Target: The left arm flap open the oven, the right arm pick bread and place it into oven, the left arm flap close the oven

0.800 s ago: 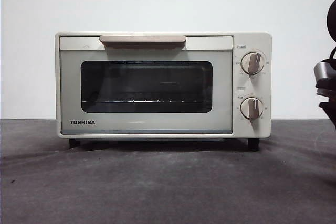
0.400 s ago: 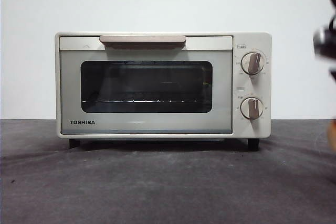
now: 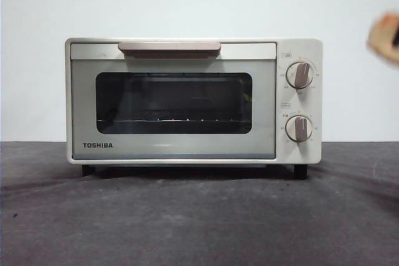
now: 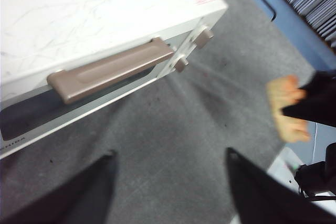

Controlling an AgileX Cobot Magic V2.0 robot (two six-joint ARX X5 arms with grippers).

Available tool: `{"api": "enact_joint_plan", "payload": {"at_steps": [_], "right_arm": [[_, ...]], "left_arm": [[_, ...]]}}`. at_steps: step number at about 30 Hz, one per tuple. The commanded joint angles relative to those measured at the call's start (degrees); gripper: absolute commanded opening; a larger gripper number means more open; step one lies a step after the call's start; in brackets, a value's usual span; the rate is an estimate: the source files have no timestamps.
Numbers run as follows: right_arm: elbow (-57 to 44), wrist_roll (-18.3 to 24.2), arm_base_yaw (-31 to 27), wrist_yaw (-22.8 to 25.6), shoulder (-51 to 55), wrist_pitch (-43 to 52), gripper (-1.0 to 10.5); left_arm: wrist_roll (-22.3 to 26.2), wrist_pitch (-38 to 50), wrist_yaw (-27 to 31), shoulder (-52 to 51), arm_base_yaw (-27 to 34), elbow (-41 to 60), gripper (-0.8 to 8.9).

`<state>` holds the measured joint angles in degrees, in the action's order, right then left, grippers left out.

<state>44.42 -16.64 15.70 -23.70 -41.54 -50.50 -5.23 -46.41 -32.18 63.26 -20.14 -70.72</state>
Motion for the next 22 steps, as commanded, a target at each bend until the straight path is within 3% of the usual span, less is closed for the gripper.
{"api": "enact_joint_plan", "payload": {"at_steps": [1, 8, 11, 14, 17, 22], "right_arm": [[1.05, 0.52, 0.28, -1.77, 3.96, 0.31, 1.6], [1.07, -2.6, 0.28, -3.37, 14.25, 0.33, 1.6], [1.07, -3.91, 0.28, -3.37, 17.16, 0.33, 1.6], [1.07, -4.68, 0.28, -3.37, 19.08, 0.33, 1.6], [1.07, -5.44, 0.28, -3.34, 20.04, 0.37, 1.6], [1.07, -5.46, 0.28, -3.34, 20.09, 0.37, 1.6]], "left_arm": [[1.01, -0.7, 0.66, 5.09, -0.96, -4.17, 1.67], [3.8, -0.52, 1.86, 15.39, -2.97, -10.14, 0.21], [6.16, -0.15, 4.85, 18.51, -4.07, -11.69, 0.18], [10.88, 1.27, 10.19, 20.46, -5.51, -12.31, 0.18], [15.54, 3.69, 11.78, 21.59, -6.73, -12.31, 0.18], [16.15, 8.24, 11.87, 22.67, -7.21, -12.31, 0.17]]}}
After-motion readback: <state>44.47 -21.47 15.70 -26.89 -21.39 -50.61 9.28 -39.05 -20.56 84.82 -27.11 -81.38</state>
